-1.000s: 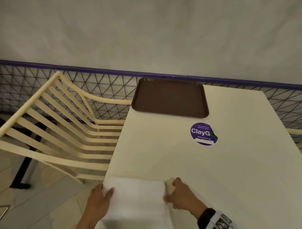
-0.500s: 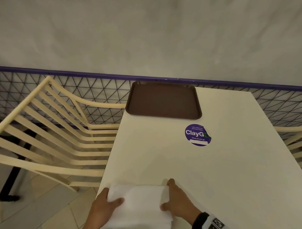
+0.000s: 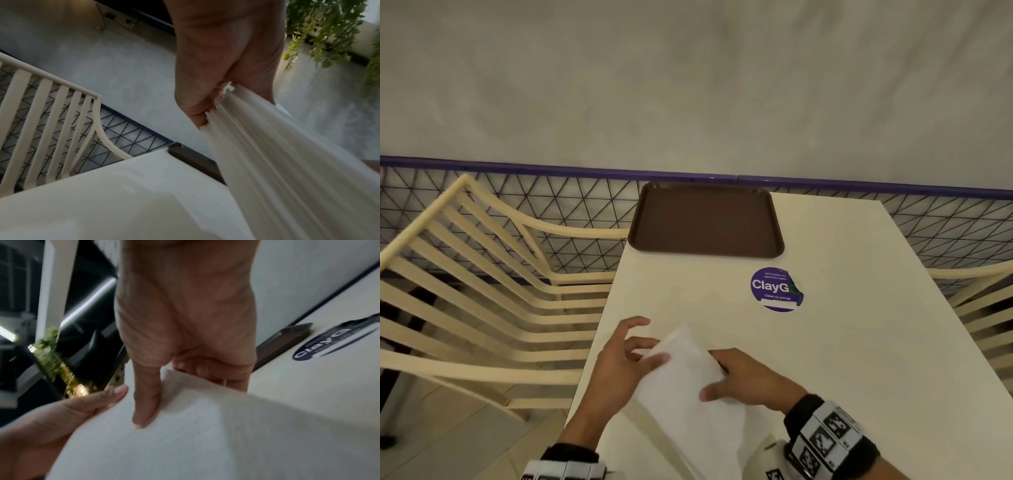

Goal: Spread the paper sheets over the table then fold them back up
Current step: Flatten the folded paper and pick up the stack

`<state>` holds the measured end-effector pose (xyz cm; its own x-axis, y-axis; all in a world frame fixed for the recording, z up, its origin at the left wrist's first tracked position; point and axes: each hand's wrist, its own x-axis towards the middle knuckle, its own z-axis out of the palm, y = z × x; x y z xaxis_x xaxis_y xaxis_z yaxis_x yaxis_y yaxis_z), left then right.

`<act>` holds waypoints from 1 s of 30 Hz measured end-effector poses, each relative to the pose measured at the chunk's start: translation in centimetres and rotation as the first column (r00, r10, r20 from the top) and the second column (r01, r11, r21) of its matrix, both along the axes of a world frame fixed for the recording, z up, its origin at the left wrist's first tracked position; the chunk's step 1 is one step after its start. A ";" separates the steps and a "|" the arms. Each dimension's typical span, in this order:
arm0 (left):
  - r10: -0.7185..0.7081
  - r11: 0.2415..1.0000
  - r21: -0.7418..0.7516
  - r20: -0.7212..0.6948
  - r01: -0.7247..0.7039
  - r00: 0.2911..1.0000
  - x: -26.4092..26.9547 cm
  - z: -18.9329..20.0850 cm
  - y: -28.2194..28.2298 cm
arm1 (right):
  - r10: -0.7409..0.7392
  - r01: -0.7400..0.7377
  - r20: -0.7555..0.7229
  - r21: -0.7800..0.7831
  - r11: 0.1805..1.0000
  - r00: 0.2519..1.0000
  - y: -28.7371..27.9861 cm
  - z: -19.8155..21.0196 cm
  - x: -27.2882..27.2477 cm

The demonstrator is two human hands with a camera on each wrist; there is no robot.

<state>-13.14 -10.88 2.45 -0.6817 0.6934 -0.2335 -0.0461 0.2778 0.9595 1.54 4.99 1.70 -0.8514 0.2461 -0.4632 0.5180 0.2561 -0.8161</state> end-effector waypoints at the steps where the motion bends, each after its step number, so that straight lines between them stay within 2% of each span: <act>1: 0.064 0.997 0.036 0.024 -0.065 0.998 0.1 0.1 0.5 | -0.065 0.063 -0.022 -0.073 0.995 0.998 0.5 0.3 0.5; 4: 0.171 0.979 0.086 0.134 -0.184 0.976 1.5 0.1 1.8 | -0.263 0.231 -0.075 -0.288 0.929 0.962 2.0 1.1 1.8; 7: 0.048 0.987 0.130 0.302 -0.091 0.952 3.8 -0.5 3.5 | -0.438 0.365 -0.080 -0.430 0.826 0.895 3.2 1.9 2.5; 9: -0.030 0.991 0.133 0.425 -0.030 0.905 5.3 -0.5 4.9 | -0.532 0.459 -0.070 -0.419 0.783 0.844 3.8 2.3 2.8; 11: -0.084 0.983 0.185 0.512 -0.014 0.855 6.7 -0.1 6.4 | -0.587 0.527 -0.086 -0.349 0.775 0.805 4.3 2.6 2.9; 13: -0.063 0.978 0.200 0.553 -0.058 0.831 7.5 0.3 7.9 | -0.581 0.562 -0.148 -0.155 0.813 0.800 4.7 2.7 3.0; 16: 0.031 0.973 0.176 0.540 -0.149 0.841 8.1 0.5 9.7 | -0.508 0.554 -0.269 0.134 0.822 0.818 5.1 2.9 3.2; 20: 0.073 0.979 0.133 0.482 -0.155 0.873 9.0 0.4 11.9 | -0.399 0.502 -0.330 0.344 0.793 0.856 5.9 2.5 3.6; 24: 0.187 0.970 0.049 0.472 -0.238 0.862 9.6 0.0 13.7 | -0.408 0.521 -0.336 0.404 0.752 0.849 7.2 2.3 4.1; 30: 0.267 0.951 -0.005 0.516 -0.308 0.814 11.0 0.3 15.4 | -0.394 0.486 -0.288 0.456 0.746 0.873 8.8 3.2 5.0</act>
<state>-2.17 4.53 2.71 -0.6540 0.5141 -0.5550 -0.5953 0.1029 0.7969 6.51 13.83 4.90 -0.6399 0.7677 -0.0330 0.5482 0.4260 -0.7198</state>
